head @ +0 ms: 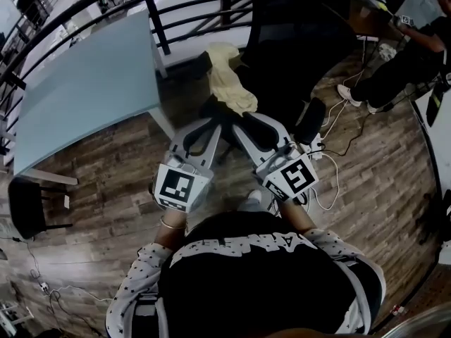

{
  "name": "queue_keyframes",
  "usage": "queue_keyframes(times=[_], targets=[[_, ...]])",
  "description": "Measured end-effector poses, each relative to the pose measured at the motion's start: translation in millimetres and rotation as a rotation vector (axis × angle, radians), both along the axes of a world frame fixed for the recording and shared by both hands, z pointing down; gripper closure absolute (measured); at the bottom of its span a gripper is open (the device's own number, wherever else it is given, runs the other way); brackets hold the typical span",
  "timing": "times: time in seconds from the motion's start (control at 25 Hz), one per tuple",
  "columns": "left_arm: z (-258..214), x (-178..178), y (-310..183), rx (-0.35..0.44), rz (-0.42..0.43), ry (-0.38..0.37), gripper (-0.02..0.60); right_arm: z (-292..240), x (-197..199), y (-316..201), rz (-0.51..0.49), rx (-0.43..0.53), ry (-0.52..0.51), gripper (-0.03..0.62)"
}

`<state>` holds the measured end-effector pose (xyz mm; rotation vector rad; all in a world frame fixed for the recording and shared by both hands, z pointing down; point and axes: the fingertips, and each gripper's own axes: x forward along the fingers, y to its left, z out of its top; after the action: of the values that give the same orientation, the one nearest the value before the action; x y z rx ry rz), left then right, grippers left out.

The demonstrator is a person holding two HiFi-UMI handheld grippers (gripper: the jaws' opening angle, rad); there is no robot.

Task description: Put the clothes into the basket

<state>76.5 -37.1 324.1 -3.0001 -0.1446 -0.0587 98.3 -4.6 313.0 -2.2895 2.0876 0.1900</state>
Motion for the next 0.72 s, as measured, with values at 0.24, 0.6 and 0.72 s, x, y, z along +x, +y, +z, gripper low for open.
queue_keyframes(times=[0.24,0.6,0.72], targets=[[-5,24,2,0.009,-0.027,0.003,0.56,-6,23,1,-0.03,-0.002,0.012,0.494],[-4,61,17,0.017,-0.05,-0.017,0.56,-8,63,12,-0.068,0.017,0.004,0.493],[-5,71,18,0.012,-0.069,-0.017,0.56,-8,74,15,-0.079,0.022,-0.005,0.491]])
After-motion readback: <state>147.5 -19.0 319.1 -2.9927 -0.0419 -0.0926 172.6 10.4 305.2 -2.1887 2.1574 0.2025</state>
